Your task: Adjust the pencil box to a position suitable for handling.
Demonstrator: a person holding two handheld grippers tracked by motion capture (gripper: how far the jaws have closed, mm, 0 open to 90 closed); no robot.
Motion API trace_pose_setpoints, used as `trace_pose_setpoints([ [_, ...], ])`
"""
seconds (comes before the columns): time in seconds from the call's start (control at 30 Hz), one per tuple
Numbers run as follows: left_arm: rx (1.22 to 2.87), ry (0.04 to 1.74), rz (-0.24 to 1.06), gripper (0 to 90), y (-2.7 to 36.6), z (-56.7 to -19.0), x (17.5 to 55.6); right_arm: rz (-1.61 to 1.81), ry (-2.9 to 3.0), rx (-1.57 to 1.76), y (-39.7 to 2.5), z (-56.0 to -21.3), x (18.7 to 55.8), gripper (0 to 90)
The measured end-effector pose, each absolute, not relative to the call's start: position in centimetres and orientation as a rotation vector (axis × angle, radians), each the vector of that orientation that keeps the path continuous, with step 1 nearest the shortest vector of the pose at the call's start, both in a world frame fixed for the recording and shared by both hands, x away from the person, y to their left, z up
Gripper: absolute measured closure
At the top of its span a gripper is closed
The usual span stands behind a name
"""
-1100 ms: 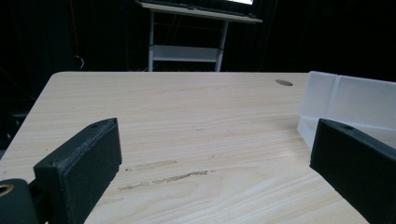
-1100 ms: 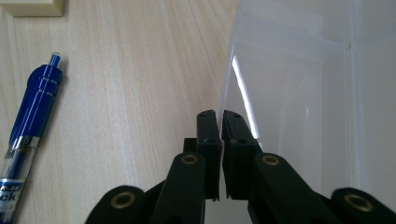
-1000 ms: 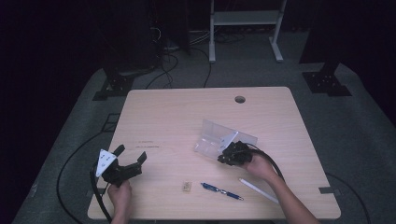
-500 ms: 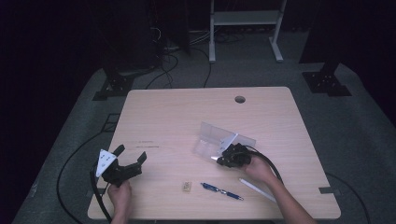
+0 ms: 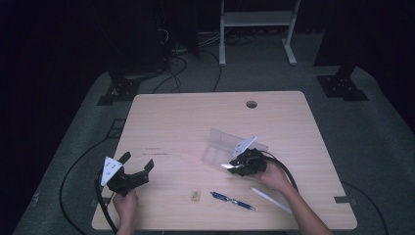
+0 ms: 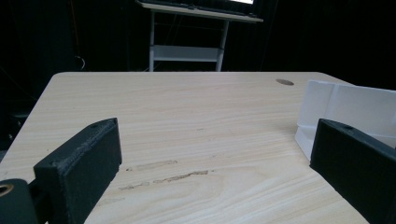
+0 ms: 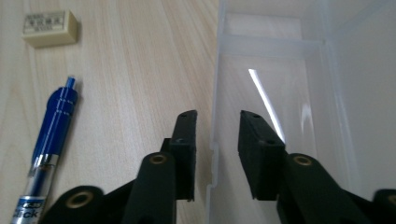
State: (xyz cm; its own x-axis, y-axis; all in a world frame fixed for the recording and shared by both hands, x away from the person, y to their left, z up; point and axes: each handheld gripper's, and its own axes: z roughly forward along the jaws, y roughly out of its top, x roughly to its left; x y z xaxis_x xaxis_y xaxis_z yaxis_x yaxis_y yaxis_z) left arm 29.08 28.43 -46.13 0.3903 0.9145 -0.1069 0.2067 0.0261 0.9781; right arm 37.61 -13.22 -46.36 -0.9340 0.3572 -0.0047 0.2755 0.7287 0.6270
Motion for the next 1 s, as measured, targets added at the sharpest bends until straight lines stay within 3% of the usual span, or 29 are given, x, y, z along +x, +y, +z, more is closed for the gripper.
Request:
trace_pose_setpoints([
  [0.23, 1.462, 1.068, 0.75, 1.1, 28.5, -46.1, 29.1, 1.025, 2.791, 0.556, -14.3, -46.2, 37.6, 57.8],
  [0.7, 1.453, 1.082, 0.742, 1.1, 29.0, -46.3, 29.2, 1.194, 2.679, 0.723, -17.9, -45.6, 34.7, 36.4],
  [1.0, 1.476, 1.068, 0.745, 1.1, 28.2, -46.3, 29.4, 1.161, 2.651, 0.75, -20.0, -46.1, 32.3, 32.9],
])
